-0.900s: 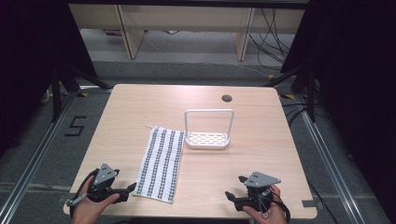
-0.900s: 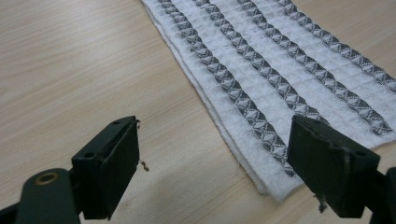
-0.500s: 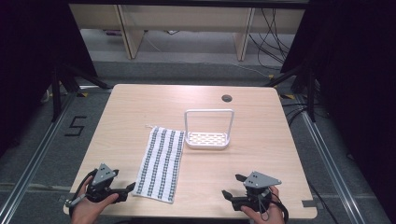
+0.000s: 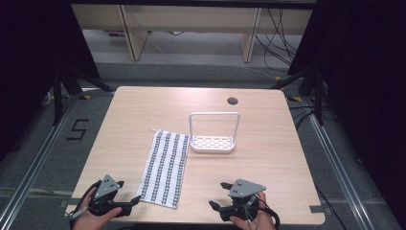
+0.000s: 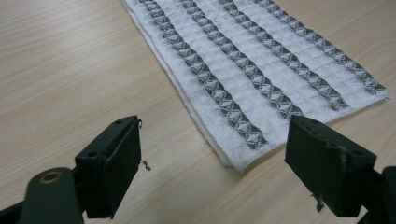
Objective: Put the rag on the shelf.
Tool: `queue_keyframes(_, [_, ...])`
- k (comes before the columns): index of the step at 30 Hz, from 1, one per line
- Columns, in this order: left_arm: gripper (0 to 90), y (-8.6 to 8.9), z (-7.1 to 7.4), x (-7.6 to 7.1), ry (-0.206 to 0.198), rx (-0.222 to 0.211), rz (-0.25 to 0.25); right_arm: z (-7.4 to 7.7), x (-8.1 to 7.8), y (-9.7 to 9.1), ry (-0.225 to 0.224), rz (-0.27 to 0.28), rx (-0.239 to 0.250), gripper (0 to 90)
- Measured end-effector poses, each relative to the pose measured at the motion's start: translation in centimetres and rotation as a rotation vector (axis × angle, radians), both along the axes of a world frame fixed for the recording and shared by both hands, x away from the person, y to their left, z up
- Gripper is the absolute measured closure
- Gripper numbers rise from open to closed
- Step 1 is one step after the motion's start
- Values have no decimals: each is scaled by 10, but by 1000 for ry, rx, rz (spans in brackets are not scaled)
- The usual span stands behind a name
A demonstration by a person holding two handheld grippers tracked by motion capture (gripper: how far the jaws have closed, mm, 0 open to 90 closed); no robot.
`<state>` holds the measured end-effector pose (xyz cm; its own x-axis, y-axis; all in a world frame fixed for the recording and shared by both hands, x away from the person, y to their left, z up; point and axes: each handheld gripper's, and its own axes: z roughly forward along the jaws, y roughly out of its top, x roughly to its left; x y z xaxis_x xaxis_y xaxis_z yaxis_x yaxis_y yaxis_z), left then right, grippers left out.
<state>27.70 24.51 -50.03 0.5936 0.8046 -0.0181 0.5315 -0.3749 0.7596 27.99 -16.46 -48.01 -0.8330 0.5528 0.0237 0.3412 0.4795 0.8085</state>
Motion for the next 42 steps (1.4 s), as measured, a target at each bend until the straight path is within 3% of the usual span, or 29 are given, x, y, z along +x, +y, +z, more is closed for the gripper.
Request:
queue_keyframes(2, [181, 1, 1, 0, 13, 17, -26, 0, 0, 4, -5, 19, -1, 298])
queue_keyframes(3, [188, -1, -2, 1, 13, 10, -14, -2, -1, 13, 2, 47, -9, 326])
queue_keyframes(5, [194, -1, -2, 1, 15, 10, -28, -3, -3, 19, 21, 39, -11, 327])
queue_keyframes(7, [207, -1, -2, 0, 33, 17, -25, -7, -2, 34, 16, 80, -34, 335])
queue_keyframes(10, [230, -1, -1, 1, 25, 17, -34, -9, -1, 44, 18, 107, -45, 340])
queue_keyframes(11, [230, -2, -2, 1, 14, -5, -27, -11, 0, 48, 17, 118, -48, 340])
queue_keyframes(13, [263, -2, -2, 1, 24, -3, -38, -13, 1, 57, 28, 129, -58, 351])
queue_keyframes(14, [280, -1, -2, 1, 30, 17, -36, -16, 3, 65, 31, 156, -61, 358])
queue_keyframes(15, [280, -2, -3, 1, 23, 3, -29, -16, 3, 65, 31, 156, -61, 358])
queue_keyframes(19, [304, -1, -5, 3, 35, 16, -43, -17, 6, 78, 24, 168, -69, 373])
queue_keyframes(20, [308, -3, -6, 3, 39, 0, -34, -17, 6, 81, 25, 168, -68, 378])
queue_keyframes(31, [383, -15, -9, 6, 52, 65, -89, -24, 12, 108, -1, 212, -124, 428])
queue_keyframes(33, [389, -16, -10, 6, 47, 50, -85, -24, 12, 109, 12, 199, -122, 431])
queue_keyframes(42, [450, -17, -11, 11, 62, 79, -103, -30, 18, 124, 18, 223, -145, 468])
